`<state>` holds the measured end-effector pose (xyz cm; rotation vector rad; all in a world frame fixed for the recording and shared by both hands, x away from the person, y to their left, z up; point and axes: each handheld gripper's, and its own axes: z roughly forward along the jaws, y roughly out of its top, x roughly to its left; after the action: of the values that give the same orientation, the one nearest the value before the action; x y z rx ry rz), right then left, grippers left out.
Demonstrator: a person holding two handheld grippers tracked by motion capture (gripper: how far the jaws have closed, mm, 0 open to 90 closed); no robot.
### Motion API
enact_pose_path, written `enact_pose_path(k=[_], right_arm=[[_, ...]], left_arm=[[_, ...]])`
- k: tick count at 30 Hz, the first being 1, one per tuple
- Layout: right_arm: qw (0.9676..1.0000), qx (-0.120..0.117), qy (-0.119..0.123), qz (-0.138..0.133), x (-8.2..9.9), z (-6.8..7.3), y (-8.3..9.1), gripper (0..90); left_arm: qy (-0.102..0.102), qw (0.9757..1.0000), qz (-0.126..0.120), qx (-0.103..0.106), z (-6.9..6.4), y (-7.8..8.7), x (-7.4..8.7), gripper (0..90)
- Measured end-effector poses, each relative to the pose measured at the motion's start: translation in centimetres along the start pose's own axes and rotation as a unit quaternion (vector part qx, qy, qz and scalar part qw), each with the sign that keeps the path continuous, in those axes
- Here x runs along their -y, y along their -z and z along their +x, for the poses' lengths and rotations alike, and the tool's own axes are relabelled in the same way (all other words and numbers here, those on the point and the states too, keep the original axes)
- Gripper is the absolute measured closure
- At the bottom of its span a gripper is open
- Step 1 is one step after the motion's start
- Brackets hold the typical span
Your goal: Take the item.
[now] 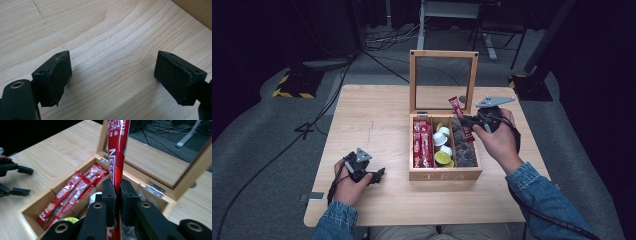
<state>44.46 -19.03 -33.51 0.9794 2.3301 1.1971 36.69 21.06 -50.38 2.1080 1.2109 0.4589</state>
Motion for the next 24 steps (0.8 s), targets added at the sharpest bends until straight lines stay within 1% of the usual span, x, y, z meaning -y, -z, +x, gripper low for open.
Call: enact_pose_path(k=[1, 2, 3, 10, 12, 19, 23, 24], right_arm=[[1.0000, 0.004, -0.003, 0.001, 0.1, -0.3, 0.2, 83.7], [1.0000, 0.004, -0.003, 0.001, 0.1, -0.3, 0.2, 83.7], [0.9999, 0.011, -0.006, 0.001, 0.3, -0.9, 0.5, 83.7], [0.9992, 0.036, -0.019, 0.004, 1.1, -3.0, 1.5, 83.5], [0.9988, 0.045, -0.019, 0.006, 1.3, -3.6, 1.8, 83.6], [0.9965, 0.075, -0.035, 0.007, 2.3, -6.0, 3.1, 83.5], [0.9955, 0.082, -0.048, 0.008, 3.1, -7.2, 3.5, 83.5], [0.9952, 0.085, -0.048, 0.010, 3.3, -7.5, 3.5, 83.4]], left_arm=[[0.000, 1.0000, 0.000, 0.000, 0.0, 0.0, 0.0, 14.8], [0.000, 1.0000, 0.000, 0.000, 0.0, 0.0, 0.0, 14.8], [0.000, 1.0000, 0.000, 0.000, 0.0, 0.0, 0.0, 14.8], [0.001, 1.0000, -0.001, 0.000, 0.0, 0.0, 0.0, 14.9], [0.002, 1.0000, -0.002, 0.000, 0.0, 0.0, 0.1, 14.9], [0.000, 1.0000, -0.001, 0.000, 0.0, 0.1, 0.1, 14.9], [0.000, 1.0000, -0.001, 0.000, 0.0, 0.1, 0.1, 14.9], [0.000, 1.0000, -0.001, 0.000, 0.0, 0.1, 0.1, 14.9]])
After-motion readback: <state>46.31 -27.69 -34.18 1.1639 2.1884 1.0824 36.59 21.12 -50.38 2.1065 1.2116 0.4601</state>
